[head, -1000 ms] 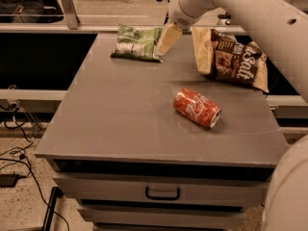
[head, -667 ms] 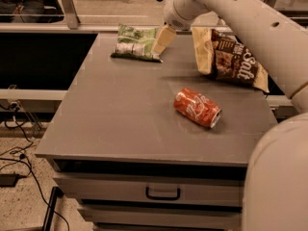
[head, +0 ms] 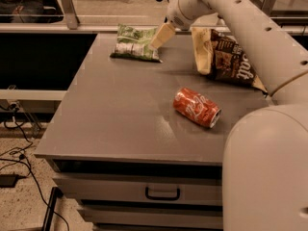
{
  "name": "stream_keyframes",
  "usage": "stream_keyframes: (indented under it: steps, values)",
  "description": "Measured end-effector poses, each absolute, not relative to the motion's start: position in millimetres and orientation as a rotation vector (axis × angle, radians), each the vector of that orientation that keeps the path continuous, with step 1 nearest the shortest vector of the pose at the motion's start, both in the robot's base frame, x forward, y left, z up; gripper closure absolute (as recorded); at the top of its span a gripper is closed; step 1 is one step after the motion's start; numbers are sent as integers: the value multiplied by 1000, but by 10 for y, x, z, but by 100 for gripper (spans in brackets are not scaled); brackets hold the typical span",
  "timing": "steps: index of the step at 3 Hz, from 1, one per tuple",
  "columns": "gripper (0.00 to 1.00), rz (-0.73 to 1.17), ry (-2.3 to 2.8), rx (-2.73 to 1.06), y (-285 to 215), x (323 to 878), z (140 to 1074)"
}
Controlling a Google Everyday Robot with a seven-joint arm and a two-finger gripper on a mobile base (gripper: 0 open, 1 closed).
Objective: Pick green jalapeno chip bag
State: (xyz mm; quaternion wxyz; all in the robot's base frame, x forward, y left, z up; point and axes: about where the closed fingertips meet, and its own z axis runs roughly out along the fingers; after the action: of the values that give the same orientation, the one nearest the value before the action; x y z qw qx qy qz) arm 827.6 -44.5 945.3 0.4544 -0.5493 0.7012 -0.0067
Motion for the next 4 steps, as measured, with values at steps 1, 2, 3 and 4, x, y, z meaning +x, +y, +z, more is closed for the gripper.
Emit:
stream_keyframes:
  steps: [1, 2, 3, 4]
  values:
    - [0, 58, 1738, -1298, -440, 8299, 9473]
    - [0, 115, 1754, -1281, -404, 8301, 9374]
    - [0, 170, 1765, -1296, -295, 8281, 9241]
    - [0, 210, 1770, -1319, -169, 8256, 9133]
